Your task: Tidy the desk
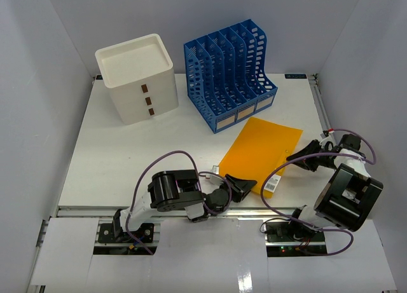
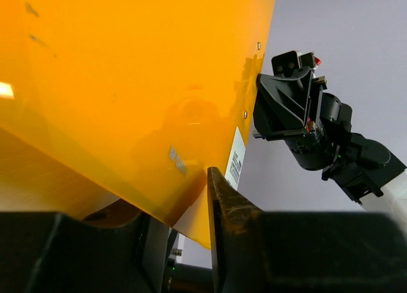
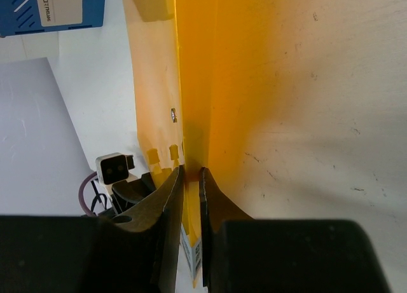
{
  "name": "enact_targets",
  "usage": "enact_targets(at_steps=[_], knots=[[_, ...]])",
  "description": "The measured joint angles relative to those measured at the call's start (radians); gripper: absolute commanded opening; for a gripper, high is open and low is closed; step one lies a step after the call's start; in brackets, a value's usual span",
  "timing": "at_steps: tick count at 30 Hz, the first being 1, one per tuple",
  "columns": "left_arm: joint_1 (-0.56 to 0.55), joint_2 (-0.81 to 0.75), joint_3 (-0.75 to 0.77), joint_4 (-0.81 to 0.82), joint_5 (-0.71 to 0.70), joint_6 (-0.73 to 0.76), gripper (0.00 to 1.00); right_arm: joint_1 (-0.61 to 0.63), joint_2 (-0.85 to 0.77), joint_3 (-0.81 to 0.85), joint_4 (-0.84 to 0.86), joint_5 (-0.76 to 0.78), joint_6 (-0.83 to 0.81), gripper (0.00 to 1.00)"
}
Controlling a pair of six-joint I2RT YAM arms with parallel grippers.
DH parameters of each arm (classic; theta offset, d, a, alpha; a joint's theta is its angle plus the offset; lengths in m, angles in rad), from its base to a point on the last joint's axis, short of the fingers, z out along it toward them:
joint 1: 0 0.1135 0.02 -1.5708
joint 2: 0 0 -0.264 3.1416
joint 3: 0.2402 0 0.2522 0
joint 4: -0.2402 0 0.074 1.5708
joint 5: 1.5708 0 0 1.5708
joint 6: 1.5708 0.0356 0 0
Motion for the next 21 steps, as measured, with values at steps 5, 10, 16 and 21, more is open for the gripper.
enact_targets(at_steps=[5, 10, 16, 21], knots=[[0.005, 0.005, 0.001, 0.019, -0.005, 0.009, 0.00, 0.000, -0.001, 0.000, 0.001, 0.002, -0.013, 0.21], [0.010, 0.015, 0.023, 0.023, 0.004, 0.036, 0.00, -0.005, -0.001, 0.000, 0.003, -0.002, -0.058, 0.48], [0.020, 0.071, 0.115, 0.011, 0.056, 0.075, 0.00, -0.007, 0.000, 0.000, -0.008, -0.044, -0.124, 0.58], [0.020, 0.082, 0.148, -0.005, 0.108, 0.082, 0.00, -0.007, 0.023, 0.000, -0.028, -0.052, -0.161, 0.60]])
